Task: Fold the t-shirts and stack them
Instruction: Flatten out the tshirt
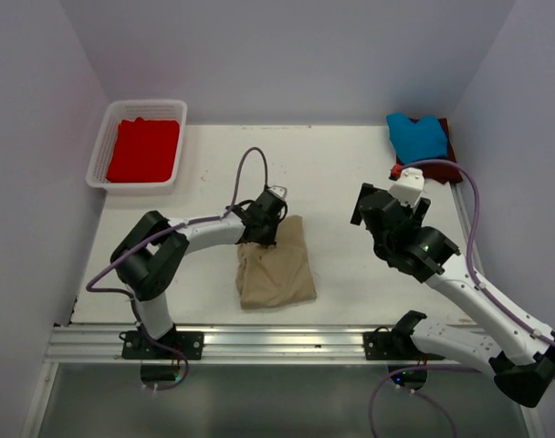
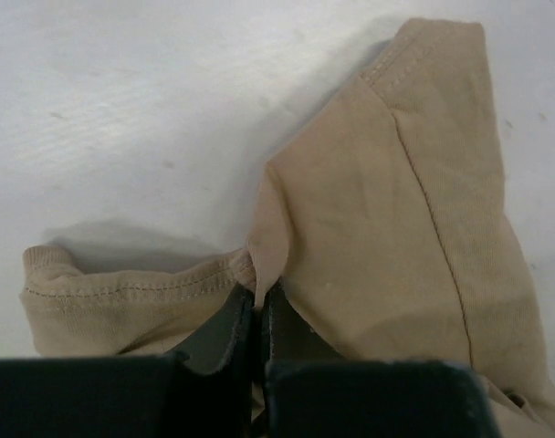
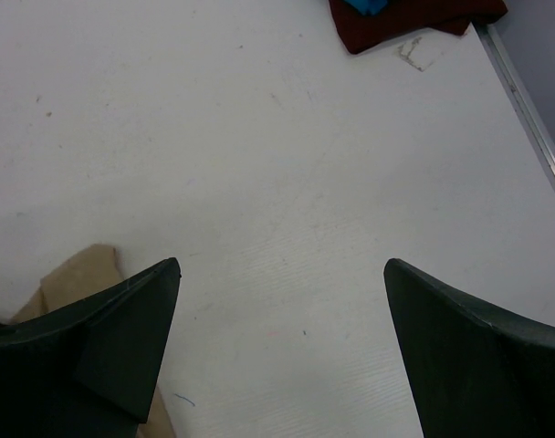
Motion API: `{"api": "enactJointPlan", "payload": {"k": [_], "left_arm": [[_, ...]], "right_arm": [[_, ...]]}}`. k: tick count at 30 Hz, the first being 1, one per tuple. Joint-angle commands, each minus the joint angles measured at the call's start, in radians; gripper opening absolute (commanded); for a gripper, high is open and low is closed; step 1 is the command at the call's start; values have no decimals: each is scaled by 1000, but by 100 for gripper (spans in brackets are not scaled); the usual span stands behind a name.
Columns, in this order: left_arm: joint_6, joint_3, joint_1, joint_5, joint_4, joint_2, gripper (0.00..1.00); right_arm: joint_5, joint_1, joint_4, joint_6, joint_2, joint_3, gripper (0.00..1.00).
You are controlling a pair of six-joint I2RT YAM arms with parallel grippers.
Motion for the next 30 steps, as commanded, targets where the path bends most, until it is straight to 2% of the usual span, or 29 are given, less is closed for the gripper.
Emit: {"api": "enactJointPlan", "payload": {"k": [1,5,7,10,14,20,25,30], "left_arm": [[-96,-9,112,-120,52,-30,0],[-213,14,259,-175,57,-119,0],[-238,31,293,-186,60,-188,0],[-258,74,307,-186,37,-275,0],[-280,85,304,-85,23,-377,0],[-305,2,305,-97,7,-515,0],[-291,51,305,-51,-26,-550,0],[-285,98,305,-51,-39,-579,0]], "right_arm": [[-11,-4,13,1,-2,-16,97],[-123,-4,83,-57,32,-30,95],[-180,-4,122,-97,71,-42,95],[-327,-6,217,-147,160,-50,95],[-523,-4,312,-181,340,12,95],[-570,34,344,-166,533,157,88],[-550,53,343,-157,546,214,87],[-620,63,363,-161,588,260,87]]}}
